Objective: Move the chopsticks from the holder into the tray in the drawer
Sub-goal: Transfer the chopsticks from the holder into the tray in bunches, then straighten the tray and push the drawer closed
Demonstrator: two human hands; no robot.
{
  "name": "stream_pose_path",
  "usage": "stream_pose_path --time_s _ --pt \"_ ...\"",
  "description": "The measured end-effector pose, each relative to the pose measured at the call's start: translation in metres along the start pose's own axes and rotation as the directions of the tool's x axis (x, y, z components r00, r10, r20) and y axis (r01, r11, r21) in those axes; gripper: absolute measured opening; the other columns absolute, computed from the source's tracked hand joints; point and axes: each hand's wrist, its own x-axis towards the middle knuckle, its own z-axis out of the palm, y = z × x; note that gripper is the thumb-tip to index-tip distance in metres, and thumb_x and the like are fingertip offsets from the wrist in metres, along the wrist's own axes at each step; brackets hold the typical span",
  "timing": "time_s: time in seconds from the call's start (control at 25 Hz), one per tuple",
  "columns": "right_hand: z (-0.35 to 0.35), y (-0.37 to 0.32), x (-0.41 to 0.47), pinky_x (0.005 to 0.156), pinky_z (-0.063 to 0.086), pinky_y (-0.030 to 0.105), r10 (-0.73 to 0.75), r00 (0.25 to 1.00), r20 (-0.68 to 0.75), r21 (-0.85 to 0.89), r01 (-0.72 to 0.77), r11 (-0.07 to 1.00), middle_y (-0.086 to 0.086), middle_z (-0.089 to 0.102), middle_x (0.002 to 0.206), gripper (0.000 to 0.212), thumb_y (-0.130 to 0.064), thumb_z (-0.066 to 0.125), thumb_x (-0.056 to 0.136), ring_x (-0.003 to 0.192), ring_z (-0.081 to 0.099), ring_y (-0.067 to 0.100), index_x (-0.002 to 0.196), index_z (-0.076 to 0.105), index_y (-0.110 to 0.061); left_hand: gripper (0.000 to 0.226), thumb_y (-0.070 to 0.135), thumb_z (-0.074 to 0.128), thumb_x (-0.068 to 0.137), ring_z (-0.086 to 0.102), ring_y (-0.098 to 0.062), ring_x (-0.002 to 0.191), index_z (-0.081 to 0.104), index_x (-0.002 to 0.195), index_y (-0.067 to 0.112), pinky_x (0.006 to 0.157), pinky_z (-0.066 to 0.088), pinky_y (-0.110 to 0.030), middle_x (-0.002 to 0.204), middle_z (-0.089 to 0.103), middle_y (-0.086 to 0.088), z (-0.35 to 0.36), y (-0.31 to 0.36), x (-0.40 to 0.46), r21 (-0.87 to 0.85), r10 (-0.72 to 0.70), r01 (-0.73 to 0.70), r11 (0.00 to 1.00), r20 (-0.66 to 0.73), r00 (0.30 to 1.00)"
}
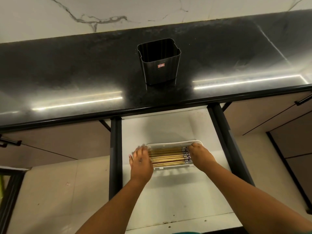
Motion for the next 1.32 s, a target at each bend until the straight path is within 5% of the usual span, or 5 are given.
stream_pose_path --time_s 0.24,0.4,0.6,0.72,1.32 --pt "0.003 -0.012 -0.012 0.105 0.044 0.038 -0.122 0.992 0.044 -0.007 0.122 0.992 0.006 0.058 0.129 0.040 -0.035 0.033 0.102 0.120 0.053 0.023 0.127 0.058 -0.015 0.059 0.047 0.020 0.100 0.011 -0.024 0.147 0.030 0.146 0.011 0.118 -0.008 -0.048 0.158 0.022 -0.009 0.008 0.046 0.004 0.284 0.161 -0.300 0.911 0.425 0.891" --pt "0.001 0.009 -0.023 0.081 0.051 0.028 0.176 0.896 -0.408 0.280 -0.061 0.958 0.008 0.059 0.109 0.025 -0.018 0.061 0.089 0.094 0.053 0.020 0.113 0.057 -0.011 0.057 0.031 0.036 0.098 -0.003 -0.034 0.147 0.024 0.149 0.010 0.117 -0.010 -0.047 0.160 0.006 -0.014 0.014 0.043 -0.005 0.201 0.255 -0.258 0.945 0.039 0.966" --pt "0.001 0.022 -0.021 0.077 0.045 0.031 0.424 0.870 0.254 0.631 -0.481 0.609 0.011 0.062 0.119 0.033 -0.013 0.049 0.097 0.094 0.055 0.022 0.130 0.050 -0.014 0.052 0.014 0.051 0.094 0.042 -0.032 0.129 0.031 0.142 0.015 0.108 0.037 -0.042 0.150 0.033 -0.016 0.000 0.019 0.003 -0.291 -0.288 0.324 0.900 0.161 0.944" --pt "0.008 0.019 -0.021 0.081 0.049 0.033 0.440 0.876 0.199 0.634 -0.457 0.624 0.012 0.063 0.117 0.029 -0.016 0.047 0.098 0.096 0.057 0.025 0.126 0.053 -0.013 0.013 0.013 0.043 0.095 0.054 -0.014 0.078 0.048 0.102 0.023 0.069 0.046 -0.028 0.111 0.061 -0.009 -0.002 0.014 -0.007 -0.377 -0.399 0.468 0.799 0.249 0.883" --pt "0.004 0.034 -0.055 0.075 0.044 0.031 0.465 0.861 0.205 0.690 -0.464 0.555 0.011 0.056 0.126 0.042 -0.010 0.045 0.095 0.093 0.053 0.024 0.136 0.046 -0.019 0.060 0.023 0.048 0.097 0.040 -0.035 0.134 0.019 0.149 0.015 0.106 0.037 -0.044 0.150 0.038 -0.012 -0.005 0.014 -0.063 -0.441 -0.444 0.464 0.769 0.155 0.883"
